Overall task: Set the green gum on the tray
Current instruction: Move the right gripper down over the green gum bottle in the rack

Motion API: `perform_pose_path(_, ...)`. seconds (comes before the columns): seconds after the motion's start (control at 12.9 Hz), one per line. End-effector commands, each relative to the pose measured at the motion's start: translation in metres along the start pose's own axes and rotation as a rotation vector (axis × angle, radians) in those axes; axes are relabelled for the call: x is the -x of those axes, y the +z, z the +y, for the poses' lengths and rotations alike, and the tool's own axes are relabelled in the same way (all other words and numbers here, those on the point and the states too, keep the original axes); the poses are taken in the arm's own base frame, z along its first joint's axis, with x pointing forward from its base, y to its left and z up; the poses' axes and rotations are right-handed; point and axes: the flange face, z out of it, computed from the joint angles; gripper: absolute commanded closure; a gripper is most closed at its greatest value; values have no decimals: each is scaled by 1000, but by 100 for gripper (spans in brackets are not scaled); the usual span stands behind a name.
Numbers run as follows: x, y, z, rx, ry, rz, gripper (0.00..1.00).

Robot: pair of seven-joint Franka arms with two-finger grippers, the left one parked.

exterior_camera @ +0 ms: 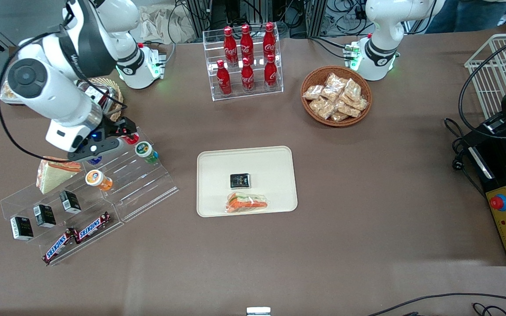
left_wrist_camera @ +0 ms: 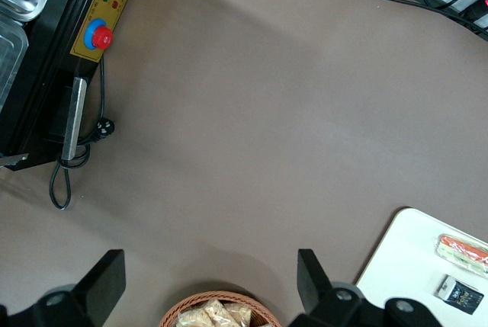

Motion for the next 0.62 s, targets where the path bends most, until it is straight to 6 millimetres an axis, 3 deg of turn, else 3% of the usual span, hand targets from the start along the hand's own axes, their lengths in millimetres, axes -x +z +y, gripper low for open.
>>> perform_pose_path(0.0,9,21,-6,13,-24,17,1)
perform_pose_path(0.54,19,72,-8,16,-53,21,1)
